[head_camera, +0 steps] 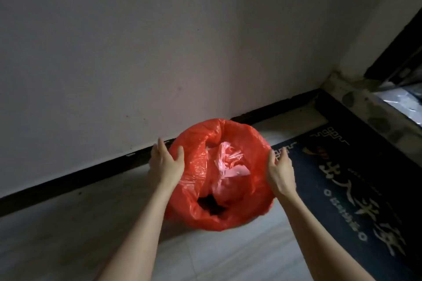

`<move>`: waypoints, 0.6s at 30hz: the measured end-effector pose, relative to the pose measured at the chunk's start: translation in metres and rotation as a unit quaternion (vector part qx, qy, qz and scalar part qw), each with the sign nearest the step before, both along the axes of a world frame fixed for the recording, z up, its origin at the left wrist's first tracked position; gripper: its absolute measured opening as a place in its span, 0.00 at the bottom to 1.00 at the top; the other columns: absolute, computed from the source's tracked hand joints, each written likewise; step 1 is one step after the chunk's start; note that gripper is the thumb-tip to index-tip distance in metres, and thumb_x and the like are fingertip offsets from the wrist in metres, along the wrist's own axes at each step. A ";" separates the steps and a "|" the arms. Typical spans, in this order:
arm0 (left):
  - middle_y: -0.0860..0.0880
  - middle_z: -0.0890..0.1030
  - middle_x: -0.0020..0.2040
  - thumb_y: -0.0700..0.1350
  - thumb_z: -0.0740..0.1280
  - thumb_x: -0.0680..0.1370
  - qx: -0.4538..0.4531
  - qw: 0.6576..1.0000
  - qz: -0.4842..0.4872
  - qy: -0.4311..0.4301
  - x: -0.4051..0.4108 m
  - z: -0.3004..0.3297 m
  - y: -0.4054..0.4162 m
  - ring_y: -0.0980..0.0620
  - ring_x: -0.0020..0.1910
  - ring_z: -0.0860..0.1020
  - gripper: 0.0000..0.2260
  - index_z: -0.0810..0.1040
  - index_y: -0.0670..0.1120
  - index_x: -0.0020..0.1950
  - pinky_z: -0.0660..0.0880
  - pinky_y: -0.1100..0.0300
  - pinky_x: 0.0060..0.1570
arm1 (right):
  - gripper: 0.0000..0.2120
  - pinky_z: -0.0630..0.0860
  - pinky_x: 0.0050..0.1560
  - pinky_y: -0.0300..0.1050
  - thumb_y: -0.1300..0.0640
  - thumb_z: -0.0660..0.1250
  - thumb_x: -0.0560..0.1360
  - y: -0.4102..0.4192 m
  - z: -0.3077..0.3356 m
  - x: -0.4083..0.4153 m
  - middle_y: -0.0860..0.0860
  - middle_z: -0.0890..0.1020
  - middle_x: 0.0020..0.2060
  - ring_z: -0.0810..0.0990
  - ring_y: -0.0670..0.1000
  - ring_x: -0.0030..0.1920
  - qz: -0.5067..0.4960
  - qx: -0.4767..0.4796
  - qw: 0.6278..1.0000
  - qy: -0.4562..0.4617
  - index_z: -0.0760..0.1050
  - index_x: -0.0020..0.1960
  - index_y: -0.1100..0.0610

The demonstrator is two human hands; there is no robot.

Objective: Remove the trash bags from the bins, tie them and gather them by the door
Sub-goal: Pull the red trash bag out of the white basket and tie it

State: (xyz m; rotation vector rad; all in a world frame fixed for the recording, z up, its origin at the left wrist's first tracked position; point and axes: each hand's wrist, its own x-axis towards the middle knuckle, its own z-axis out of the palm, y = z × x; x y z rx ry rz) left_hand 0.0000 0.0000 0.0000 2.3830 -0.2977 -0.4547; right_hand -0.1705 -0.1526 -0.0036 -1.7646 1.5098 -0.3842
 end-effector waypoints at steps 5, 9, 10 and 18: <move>0.37 0.74 0.63 0.53 0.53 0.80 0.005 0.999 0.032 0.017 0.017 -0.036 -0.007 0.38 0.63 0.72 0.22 0.69 0.40 0.67 0.69 0.49 0.60 | 0.27 0.70 0.60 0.54 0.45 0.46 0.79 -0.022 -0.030 0.024 0.63 0.77 0.57 0.75 0.63 0.57 -0.023 0.039 0.998 0.040 0.72 0.59 0.65; 0.37 0.82 0.49 0.44 0.60 0.79 -0.037 0.987 0.081 -0.135 0.006 -0.037 -0.002 0.37 0.50 0.78 0.11 0.80 0.42 0.53 0.70 0.54 0.43 | 0.17 0.73 0.53 0.53 0.53 0.54 0.78 -0.014 -0.033 0.020 0.63 0.80 0.49 0.77 0.64 0.51 -0.044 -0.082 0.993 0.067 0.77 0.51 0.62; 0.37 0.82 0.48 0.42 0.61 0.78 -0.042 0.982 0.085 -0.162 0.004 -0.035 -0.001 0.37 0.49 0.78 0.10 0.81 0.42 0.53 0.71 0.54 0.43 | 0.15 0.72 0.52 0.54 0.56 0.54 0.77 -0.013 -0.031 0.018 0.63 0.80 0.49 0.77 0.65 0.51 -0.048 -0.108 0.990 0.071 0.77 0.51 0.61; 0.37 0.81 0.44 0.37 0.61 0.77 -0.119 0.960 -0.096 -0.233 -0.033 -0.023 -0.012 0.36 0.45 0.78 0.03 0.73 0.38 0.47 0.70 0.48 0.43 | 0.13 0.69 0.61 0.54 0.64 0.56 0.77 0.012 -0.041 0.014 0.64 0.78 0.58 0.74 0.62 0.62 0.086 -0.290 0.953 -0.032 0.73 0.58 0.67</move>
